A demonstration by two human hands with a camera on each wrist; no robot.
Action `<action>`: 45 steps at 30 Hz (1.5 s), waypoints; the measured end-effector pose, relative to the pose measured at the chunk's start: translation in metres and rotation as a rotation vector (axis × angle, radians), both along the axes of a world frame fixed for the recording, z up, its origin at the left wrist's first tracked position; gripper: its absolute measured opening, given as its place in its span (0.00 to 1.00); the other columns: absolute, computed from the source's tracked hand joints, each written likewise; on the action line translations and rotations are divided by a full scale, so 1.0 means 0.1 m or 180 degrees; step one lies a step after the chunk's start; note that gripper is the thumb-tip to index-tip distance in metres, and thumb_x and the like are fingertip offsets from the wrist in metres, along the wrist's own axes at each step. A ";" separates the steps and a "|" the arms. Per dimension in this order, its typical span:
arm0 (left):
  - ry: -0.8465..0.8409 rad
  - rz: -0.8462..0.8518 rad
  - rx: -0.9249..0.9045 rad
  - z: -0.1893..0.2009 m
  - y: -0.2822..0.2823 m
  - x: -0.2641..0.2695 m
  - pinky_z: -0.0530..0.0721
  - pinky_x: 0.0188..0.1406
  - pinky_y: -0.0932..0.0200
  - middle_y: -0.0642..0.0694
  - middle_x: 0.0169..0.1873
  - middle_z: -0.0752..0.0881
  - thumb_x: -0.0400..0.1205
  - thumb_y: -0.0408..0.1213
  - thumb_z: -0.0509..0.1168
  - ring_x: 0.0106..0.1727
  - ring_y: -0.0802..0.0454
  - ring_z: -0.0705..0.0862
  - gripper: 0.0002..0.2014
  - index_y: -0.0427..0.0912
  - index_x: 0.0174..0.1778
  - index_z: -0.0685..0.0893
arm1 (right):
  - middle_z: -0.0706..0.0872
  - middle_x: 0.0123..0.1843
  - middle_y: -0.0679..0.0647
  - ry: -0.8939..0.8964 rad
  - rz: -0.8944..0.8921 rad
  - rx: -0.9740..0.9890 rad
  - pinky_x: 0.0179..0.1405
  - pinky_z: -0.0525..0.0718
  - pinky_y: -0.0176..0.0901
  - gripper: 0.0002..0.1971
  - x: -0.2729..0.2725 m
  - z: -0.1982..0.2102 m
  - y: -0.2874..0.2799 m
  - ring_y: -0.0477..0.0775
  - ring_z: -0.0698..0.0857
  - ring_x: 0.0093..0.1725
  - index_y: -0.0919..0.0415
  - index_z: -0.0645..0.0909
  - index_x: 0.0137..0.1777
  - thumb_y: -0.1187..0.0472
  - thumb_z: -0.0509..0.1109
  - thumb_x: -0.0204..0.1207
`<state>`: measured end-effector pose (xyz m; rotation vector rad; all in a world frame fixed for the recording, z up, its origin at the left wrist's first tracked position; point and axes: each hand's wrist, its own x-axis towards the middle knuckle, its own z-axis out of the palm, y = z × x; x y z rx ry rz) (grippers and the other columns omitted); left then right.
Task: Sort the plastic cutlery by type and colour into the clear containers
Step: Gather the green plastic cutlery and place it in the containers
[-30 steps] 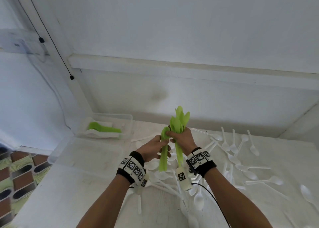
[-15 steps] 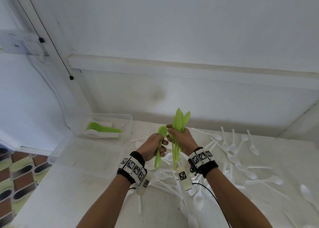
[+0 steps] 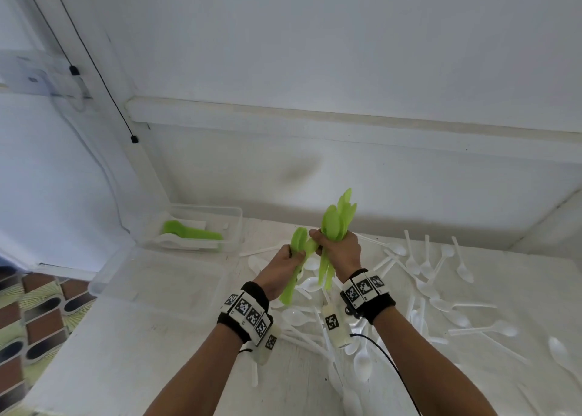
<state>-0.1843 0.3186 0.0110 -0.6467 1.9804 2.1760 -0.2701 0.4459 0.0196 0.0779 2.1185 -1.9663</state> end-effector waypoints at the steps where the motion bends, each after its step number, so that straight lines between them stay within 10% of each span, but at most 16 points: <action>1: 0.0037 -0.0005 0.0018 0.00 0.03 0.01 0.79 0.43 0.59 0.42 0.52 0.83 0.92 0.38 0.57 0.44 0.51 0.79 0.13 0.33 0.68 0.73 | 0.92 0.34 0.57 0.0129 -0.0005 0.0109 0.40 0.91 0.43 0.11 0.01 0.01 -0.02 0.54 0.91 0.34 0.61 0.90 0.40 0.55 0.87 0.68; 4: 0.0218 0.0008 0.0401 0.01 0.07 0.02 0.85 0.47 0.57 0.36 0.62 0.87 0.92 0.34 0.58 0.51 0.48 0.88 0.12 0.32 0.68 0.72 | 0.91 0.35 0.49 0.0560 0.0018 0.0586 0.35 0.83 0.27 0.11 0.03 0.05 -0.05 0.45 0.90 0.36 0.59 0.88 0.41 0.54 0.85 0.70; 14: -0.0030 -0.0182 0.0566 0.04 0.01 0.05 0.80 0.34 0.55 0.44 0.45 0.79 0.91 0.36 0.58 0.35 0.52 0.79 0.09 0.36 0.63 0.74 | 0.92 0.33 0.57 0.0348 0.0177 0.0349 0.34 0.87 0.41 0.09 0.07 0.05 -0.07 0.52 0.90 0.29 0.63 0.88 0.42 0.59 0.82 0.72; 21: -0.0097 -0.0107 0.0224 -0.01 -0.03 0.05 0.74 0.25 0.61 0.44 0.41 0.74 0.89 0.40 0.64 0.28 0.56 0.73 0.11 0.39 0.59 0.69 | 0.93 0.45 0.65 -0.0316 0.0588 -0.0429 0.47 0.91 0.55 0.14 0.06 0.03 -0.03 0.63 0.93 0.46 0.69 0.87 0.51 0.56 0.80 0.77; 30: -0.0013 0.0339 0.0374 0.02 -0.07 0.00 0.77 0.30 0.58 0.45 0.38 0.75 0.92 0.42 0.56 0.31 0.53 0.74 0.10 0.38 0.57 0.70 | 0.84 0.33 0.58 -0.0284 0.1313 -0.0335 0.23 0.78 0.40 0.10 0.12 0.10 0.02 0.54 0.82 0.26 0.65 0.79 0.49 0.59 0.74 0.83; 36: 0.0155 0.0195 0.0563 0.04 -0.13 0.01 0.88 0.43 0.55 0.40 0.46 0.84 0.91 0.42 0.59 0.40 0.50 0.82 0.19 0.26 0.64 0.78 | 0.91 0.43 0.62 -0.0431 0.1065 -0.0462 0.31 0.83 0.39 0.15 0.17 0.05 0.01 0.54 0.88 0.37 0.73 0.85 0.55 0.58 0.76 0.81; 45: 0.0149 -0.0208 0.0543 0.08 -0.12 0.05 0.79 0.34 0.60 0.46 0.35 0.81 0.92 0.42 0.56 0.34 0.53 0.76 0.14 0.38 0.48 0.79 | 0.93 0.37 0.60 0.0337 0.1140 0.0138 0.39 0.88 0.44 0.17 0.22 0.01 -0.01 0.55 0.91 0.35 0.68 0.87 0.47 0.53 0.69 0.86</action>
